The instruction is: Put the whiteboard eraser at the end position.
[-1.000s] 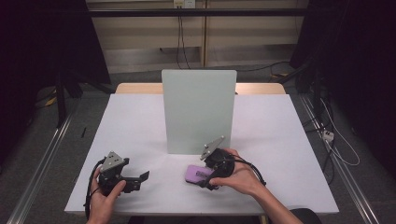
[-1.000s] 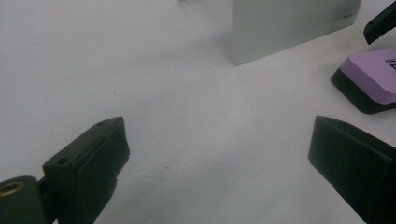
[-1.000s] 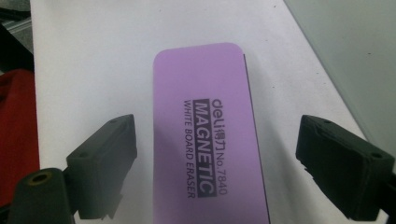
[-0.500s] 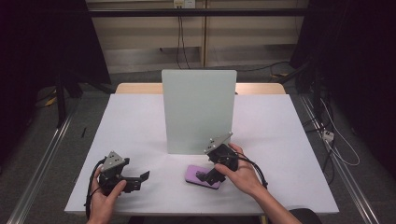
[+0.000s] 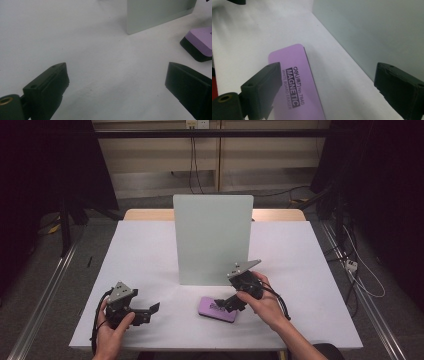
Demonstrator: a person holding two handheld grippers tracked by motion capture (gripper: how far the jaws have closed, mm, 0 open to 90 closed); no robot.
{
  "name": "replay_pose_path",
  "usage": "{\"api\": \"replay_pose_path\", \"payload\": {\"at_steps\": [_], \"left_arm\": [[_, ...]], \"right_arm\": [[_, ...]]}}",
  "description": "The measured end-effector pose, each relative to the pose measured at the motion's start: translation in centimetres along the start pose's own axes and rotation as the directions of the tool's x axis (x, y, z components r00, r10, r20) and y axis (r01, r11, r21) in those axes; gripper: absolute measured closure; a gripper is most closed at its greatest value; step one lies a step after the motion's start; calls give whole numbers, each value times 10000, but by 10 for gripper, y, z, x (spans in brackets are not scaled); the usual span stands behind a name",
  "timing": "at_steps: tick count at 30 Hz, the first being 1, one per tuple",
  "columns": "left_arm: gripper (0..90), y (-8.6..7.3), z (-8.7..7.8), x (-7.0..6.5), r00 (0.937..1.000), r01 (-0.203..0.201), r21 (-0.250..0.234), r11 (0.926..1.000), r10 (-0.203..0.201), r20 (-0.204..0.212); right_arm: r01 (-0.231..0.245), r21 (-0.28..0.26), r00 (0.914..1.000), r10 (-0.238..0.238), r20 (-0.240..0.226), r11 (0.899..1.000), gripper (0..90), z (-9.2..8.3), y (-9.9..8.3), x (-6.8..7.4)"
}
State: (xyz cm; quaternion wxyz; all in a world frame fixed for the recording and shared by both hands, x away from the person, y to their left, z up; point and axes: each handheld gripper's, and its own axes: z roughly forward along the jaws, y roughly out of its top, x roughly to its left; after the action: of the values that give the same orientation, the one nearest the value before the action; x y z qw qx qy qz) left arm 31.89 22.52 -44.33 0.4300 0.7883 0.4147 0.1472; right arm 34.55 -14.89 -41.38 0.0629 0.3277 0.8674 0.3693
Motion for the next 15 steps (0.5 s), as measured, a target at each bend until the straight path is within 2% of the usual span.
{"api": "replay_pose_path", "payload": {"at_steps": [7,15], "left_arm": [[49,0,0,0,10000,32,-77,10000,-32,-19],[49,0,-1,1,10000,27,-154,9999,-27,-40]], "right_arm": [[-415,-564,9964,455,712,9975,80,-14,-13,-6],[-759,-967,9884,877,1241,9924,80,-26,-27,-15]]}}
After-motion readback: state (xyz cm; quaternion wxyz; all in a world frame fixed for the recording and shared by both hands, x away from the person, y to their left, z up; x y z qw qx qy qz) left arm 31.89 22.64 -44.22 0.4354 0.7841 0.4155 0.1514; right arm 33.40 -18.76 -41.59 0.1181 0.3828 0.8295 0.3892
